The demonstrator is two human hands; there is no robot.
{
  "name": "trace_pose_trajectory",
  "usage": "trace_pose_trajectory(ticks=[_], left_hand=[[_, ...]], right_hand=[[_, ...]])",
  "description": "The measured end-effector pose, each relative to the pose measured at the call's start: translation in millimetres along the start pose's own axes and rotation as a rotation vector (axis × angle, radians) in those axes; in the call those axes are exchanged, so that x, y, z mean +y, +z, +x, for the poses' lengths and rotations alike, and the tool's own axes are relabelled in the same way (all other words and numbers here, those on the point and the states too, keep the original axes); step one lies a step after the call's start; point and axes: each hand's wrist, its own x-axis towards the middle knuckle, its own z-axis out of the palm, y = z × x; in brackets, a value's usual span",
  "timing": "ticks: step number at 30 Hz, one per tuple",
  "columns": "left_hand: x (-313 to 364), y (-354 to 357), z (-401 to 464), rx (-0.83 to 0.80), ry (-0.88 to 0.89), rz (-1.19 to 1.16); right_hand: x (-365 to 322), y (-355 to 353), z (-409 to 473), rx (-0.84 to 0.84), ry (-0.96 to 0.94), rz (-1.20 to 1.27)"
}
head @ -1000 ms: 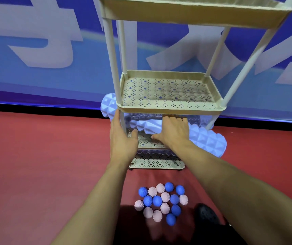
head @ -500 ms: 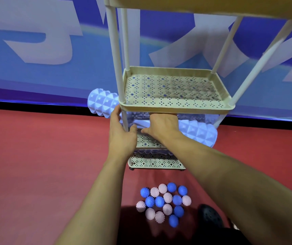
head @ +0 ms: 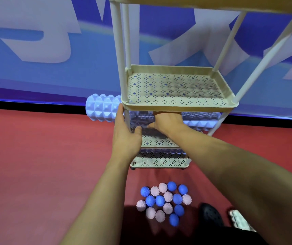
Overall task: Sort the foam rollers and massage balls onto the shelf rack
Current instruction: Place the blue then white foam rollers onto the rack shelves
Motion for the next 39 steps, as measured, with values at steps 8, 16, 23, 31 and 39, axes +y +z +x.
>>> trace_pose_trajectory(ticks=[8,16,23,31,39], left_hand=[[-1.4,2.9,0.1,-0.010,0.008,0.052],[0.1,7.0,0.5,-0.013,0.023,0.086],[0.9,7.9,-2.7,-0.023,0.019,0.082],[-2.9,5.5,1.7,-0.059,0.005,0.091],[0.8,5.2,-4.8,-0.073,-0.004,0.186]], right_hand=[[17.4,-10.8,7.9,-0.180,0.069,0.060],[52.2,-7.1,1.4,-0.182,0.102,-0.053],[63.1,11.3,-11.5,-0.014,0.013,-0.145],[60.9,9.9,-21.8,-0.004,-0.008,-0.078],[70.0,8.5,-77.7,0.039,-0.064,0.256]])
